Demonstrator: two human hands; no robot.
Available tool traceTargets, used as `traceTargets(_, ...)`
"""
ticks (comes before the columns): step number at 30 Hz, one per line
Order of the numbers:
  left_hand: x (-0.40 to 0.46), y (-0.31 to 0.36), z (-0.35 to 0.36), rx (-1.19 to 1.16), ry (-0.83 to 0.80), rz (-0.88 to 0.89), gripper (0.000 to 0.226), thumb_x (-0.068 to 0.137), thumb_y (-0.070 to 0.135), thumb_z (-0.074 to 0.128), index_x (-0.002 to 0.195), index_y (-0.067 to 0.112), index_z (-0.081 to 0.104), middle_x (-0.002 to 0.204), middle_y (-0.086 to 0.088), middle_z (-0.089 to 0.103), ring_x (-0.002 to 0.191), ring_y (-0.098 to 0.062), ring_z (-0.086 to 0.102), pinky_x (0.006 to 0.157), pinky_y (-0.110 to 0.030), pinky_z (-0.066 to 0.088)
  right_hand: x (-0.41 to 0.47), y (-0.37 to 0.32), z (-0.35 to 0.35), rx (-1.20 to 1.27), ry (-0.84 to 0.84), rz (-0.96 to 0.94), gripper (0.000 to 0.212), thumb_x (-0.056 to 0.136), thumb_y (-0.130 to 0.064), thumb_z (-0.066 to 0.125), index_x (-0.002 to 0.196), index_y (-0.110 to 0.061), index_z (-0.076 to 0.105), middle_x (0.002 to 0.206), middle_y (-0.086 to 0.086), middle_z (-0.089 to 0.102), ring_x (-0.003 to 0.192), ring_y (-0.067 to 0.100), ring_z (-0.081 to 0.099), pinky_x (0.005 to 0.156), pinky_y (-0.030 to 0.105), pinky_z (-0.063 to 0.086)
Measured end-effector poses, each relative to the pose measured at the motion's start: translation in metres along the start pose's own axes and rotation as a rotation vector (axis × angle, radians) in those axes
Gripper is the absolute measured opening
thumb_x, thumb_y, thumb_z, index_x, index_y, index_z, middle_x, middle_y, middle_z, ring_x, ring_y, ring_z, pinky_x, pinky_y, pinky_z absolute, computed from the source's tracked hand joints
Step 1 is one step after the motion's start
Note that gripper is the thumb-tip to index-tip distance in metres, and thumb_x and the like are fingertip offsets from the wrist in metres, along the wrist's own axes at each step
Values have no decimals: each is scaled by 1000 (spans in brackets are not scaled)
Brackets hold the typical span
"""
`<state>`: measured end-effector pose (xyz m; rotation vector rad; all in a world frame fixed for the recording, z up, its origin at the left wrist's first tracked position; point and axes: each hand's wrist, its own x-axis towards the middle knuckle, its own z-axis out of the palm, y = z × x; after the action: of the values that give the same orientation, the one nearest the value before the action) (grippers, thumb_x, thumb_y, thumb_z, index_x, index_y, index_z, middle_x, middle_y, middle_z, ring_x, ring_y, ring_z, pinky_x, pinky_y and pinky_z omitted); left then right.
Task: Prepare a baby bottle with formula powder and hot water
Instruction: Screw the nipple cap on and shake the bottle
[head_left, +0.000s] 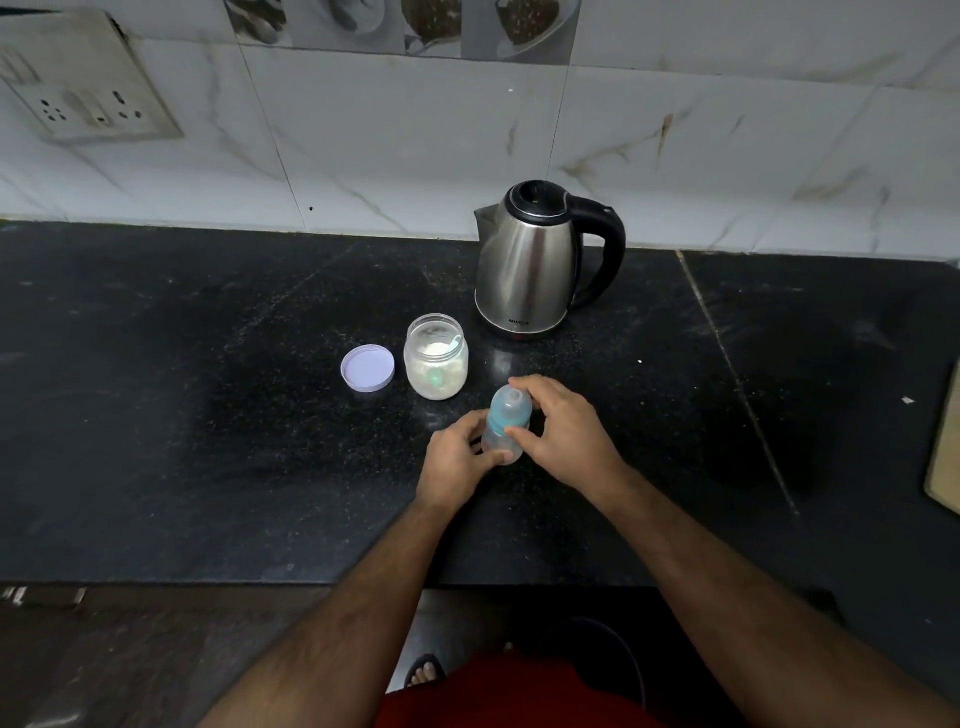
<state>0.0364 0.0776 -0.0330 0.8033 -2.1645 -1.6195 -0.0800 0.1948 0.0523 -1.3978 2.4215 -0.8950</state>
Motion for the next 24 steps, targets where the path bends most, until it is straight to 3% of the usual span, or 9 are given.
traceTargets(3,-1,5,-3,32,-20,10,60,73,18,86,127,24,63,113,14,71,107,0,66,95,-29,56,-5,0,6,-30,-25,30,71,79,-17,76,142,-22,43,137,2,56,124,22,53,105,39,42)
traceTargets(6,-3,7,-6,63,-46,-6,74,74,21,87,141,22,53,129,4,67,116,-8,64,85,-17,56,-11,2,13,85,-44,139,91,78,-13,76,152,-25,26,143,2,52,131,19,49,110,37,40)
traceTargets(9,-15,5,-12,163,3,-15,79,78,18,84,147,17,46,140,-2,59,128,-13,56,103,-28,51,-15,7,20,211,-43,283,96,78,-12,77,155,-26,20,144,5,52,132,20,49,111,37,39)
traceTargets(13,-38,-3,-19,277,35,38,66,85,26,77,144,17,51,141,-2,59,128,-15,56,109,-33,46,-12,11,25,333,-66,367,93,75,-15,83,151,-27,30,145,3,51,133,17,48,109,36,40)
traceTargets(17,-60,-13,-25,421,51,134,53,90,31,70,140,19,55,144,0,57,134,-14,51,110,-21,33,-7,7,36,379,-72,356,78,74,-16,84,140,-23,44,136,-1,58,127,15,52,110,43,42)
traceTargets(24,-84,-33,-27,715,-18,242,55,95,44,60,142,16,52,154,-6,44,149,-21,30,122,-34,15,-13,6,44,376,-9,370,66,75,-17,84,133,-17,52,132,2,62,122,16,57,106,39,46)
